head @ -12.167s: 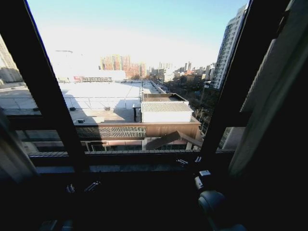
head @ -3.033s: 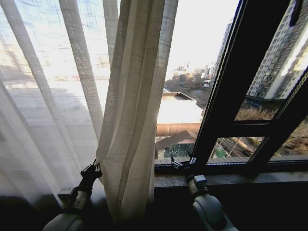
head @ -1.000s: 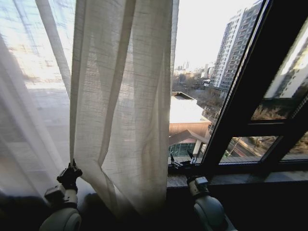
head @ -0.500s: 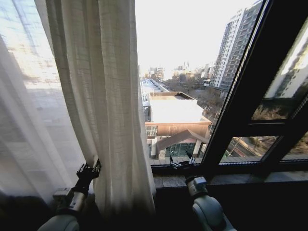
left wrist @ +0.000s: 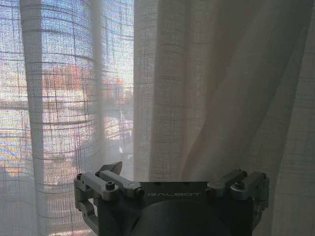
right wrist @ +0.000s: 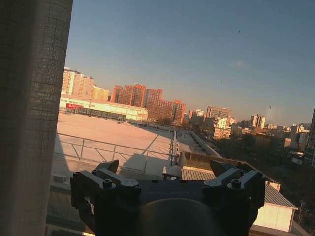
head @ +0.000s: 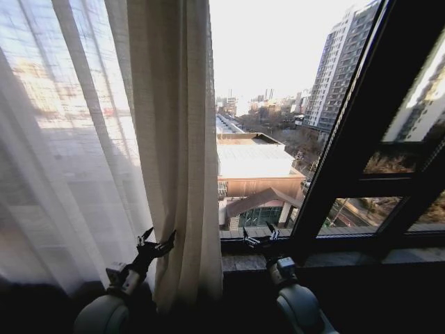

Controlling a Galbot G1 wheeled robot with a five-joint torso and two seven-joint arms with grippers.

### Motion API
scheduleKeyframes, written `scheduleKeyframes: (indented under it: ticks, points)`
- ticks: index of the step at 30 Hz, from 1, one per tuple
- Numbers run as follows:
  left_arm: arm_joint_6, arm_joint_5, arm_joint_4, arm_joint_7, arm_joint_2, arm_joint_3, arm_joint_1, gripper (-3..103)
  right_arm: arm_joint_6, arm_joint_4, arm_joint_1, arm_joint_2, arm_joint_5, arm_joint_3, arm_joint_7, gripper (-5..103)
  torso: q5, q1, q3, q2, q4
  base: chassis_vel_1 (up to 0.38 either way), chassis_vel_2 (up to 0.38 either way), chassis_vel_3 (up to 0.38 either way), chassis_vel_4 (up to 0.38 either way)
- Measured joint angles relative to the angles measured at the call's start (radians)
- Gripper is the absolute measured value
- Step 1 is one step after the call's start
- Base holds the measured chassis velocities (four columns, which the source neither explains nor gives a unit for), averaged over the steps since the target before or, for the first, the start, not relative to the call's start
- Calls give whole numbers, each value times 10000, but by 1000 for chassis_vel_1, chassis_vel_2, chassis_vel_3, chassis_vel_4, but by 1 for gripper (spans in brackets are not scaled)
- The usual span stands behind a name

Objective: Open the curtains by pulling them apart, changing their state from closed to fully open.

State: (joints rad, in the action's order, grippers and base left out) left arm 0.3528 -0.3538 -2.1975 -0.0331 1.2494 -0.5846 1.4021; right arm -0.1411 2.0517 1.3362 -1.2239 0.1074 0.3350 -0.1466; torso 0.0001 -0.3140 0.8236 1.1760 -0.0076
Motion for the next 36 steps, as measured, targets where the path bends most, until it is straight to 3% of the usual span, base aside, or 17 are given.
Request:
scheduleKeyframes:
  ticks: [5,14,17,19,23,24,28,30,31,32,34,35,36]
  points:
    - [-6,-58,460,82,-31,295,-570,103,-9,-8,-2,55,-14,-116,-14,100,2,0,0,0,0,0,0,0,0]
    - [-166,-107,958,145,-125,532,-1054,66,-29,-24,61,36,-77,-239,-36,100,1,0,0,0,0,0,0,0,0]
    - [-161,-108,956,145,-184,451,-1033,61,-40,0,59,43,-77,-209,-41,100,1,0,-1,0,0,0,0,0,0]
    - [-136,-150,919,157,-256,353,-1009,51,-55,58,62,52,-73,-180,-61,100,0,0,-1,0,1,0,0,0,0]
    - [-127,-226,880,209,-328,292,-997,40,-61,121,92,76,-61,-176,-147,100,0,0,-1,0,0,0,0,0,0]
    - [-127,-252,853,218,-358,270,-993,29,-65,148,107,83,-47,-178,-204,100,1,0,-1,0,0,0,0,0,0]
    - [-121,-265,801,268,-379,247,-977,18,-66,170,118,83,-37,-159,-231,100,0,0,-1,0,0,0,0,0,0]
    - [156,-354,649,950,-316,197,-956,7,-67,179,138,97,-32,-128,-235,100,0,0,-1,0,-1,0,0,0,0]
    - [281,-395,592,1373,-231,117,-951,7,-67,181,140,109,-31,-123,-236,100,1,0,-1,0,-1,0,0,0,0]
    - [281,-395,592,1373,-231,117,-951,7,-67,181,140,109,-31,-123,-236,100,1,0,-1,0,-1,0,0,0,0]
    - [394,-419,532,2230,-8,-112,-949,1,-67,183,141,135,-28,-123,-236,100,1,0,-1,0,-1,0,0,0,0]
    - [408,-332,495,3193,237,-451,-922,0,-67,183,134,149,-25,-137,-236,100,1,0,-1,1,-2,0,0,0,0]
    - [341,-127,491,3644,377,-744,-867,0,-67,180,116,152,-23,-162,-233,100,0,0,-1,0,-3,0,0,0,0]
